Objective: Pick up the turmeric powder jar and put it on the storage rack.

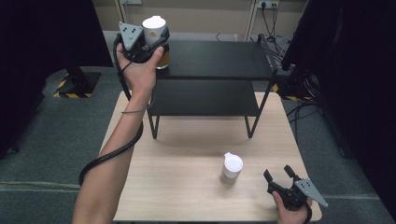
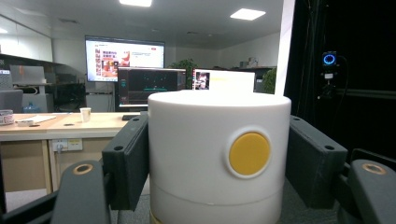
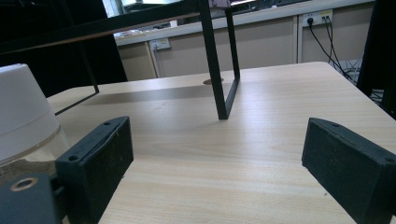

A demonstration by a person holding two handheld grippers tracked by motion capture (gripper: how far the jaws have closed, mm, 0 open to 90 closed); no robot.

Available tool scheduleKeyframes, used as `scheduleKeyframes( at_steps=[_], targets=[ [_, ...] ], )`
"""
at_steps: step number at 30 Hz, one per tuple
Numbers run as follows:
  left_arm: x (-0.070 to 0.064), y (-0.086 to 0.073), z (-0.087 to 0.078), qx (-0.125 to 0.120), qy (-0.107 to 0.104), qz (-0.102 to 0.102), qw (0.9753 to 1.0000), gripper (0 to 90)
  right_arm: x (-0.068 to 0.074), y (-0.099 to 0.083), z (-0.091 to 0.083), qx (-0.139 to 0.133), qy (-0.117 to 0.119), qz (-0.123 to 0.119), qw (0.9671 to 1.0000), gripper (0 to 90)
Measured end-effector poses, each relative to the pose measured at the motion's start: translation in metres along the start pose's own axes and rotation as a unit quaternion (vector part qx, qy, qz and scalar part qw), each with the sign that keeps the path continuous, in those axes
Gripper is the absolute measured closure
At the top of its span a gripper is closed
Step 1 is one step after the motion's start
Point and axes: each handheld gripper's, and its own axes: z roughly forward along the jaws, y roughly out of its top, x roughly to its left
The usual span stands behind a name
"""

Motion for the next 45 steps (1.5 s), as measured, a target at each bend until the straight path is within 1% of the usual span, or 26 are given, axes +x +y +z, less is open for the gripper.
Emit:
scheduleKeyframes(
  at_steps=[4,7,9,16,17,18,20,21,24,26,31,34,36,38,44,45],
  targets=[
    [0.001,-0.002,0.002,0.002,-0.001,-0.004,1.0,30.6,0.0,0.0,0.0,0.0,0.0,0.0,1.0,9.2],
    [0.001,-0.001,0.002,0.004,-0.001,0.0,1.0,30.6,0.0,0.0,0.0,0.0,0.0,-0.001,1.0,9.2],
    [0.001,-0.001,0.002,0.005,0.0,-0.002,1.0,30.5,0.0,0.0,0.0,0.0,0.0,-0.001,1.0,9.2],
    [0.004,0.008,0.003,0.024,-0.005,-0.007,0.9997,29.9,0.001,0.0,0.0,0.001,0.0,-0.003,1.0,9.2],
    [0.004,0.01,0.004,0.029,-0.004,-0.011,0.9995,28.2,0.001,0.0,0.0,0.002,0.0,-0.003,1.0,9.2],
    [0.004,0.01,0.004,0.03,-0.004,-0.015,0.9994,25.4,0.001,0.0,0.0,0.002,0.0,-0.003,1.0,9.2],
    [0.001,0.01,0.002,0.019,0.005,-0.02,0.9996,20.8,0.001,0.001,0.0,0.002,0.0,-0.003,1.0,9.2],
    [0.001,0.01,0.001,0.015,0.006,-0.02,0.9997,18.5,0.001,0.0,0.0,0.001,0.0,-0.003,1.0,9.2],
    [-0.002,0.011,-0.002,0.017,0.007,-0.009,0.9998,16.1,0.0,0.001,0.0,0.002,0.001,-0.003,1.0,9.2],
    [-0.002,0.011,-0.004,0.019,0.008,-0.008,0.9998,15.5,0.0,0.001,0.001,0.002,0.0,-0.003,1.0,9.2],
    [-0.003,0.008,-0.012,0.014,0.008,-0.012,0.9998,15.2,0.001,0.001,0.0,0.002,0.001,-0.004,1.0,9.2],
    [-0.001,0.006,-0.017,0.006,-0.002,-0.019,0.9998,15.1,0.0,0.001,0.001,0.003,0.001,-0.004,1.0,9.2],
    [-0.001,0.004,-0.02,0.001,-0.005,-0.019,0.9998,15.1,0.001,0.001,0.001,0.003,0.001,-0.005,1.0,9.2],
    [-0.001,0.004,-0.022,0.0,-0.006,-0.019,0.9998,15.2,0.001,0.001,0.0,0.003,0.0,-0.005,1.0,9.2],
    [-0.001,-0.002,-0.036,-0.009,-0.01,-0.019,0.9997,15.2,0.001,0.001,0.001,0.003,0.001,-0.005,1.0,9.2],
    [-0.001,-0.002,-0.036,-0.009,-0.01,-0.019,0.9997,15.1,0.001,0.001,0.001,0.003,0.001,-0.005,1.0,9.2]
  ],
)
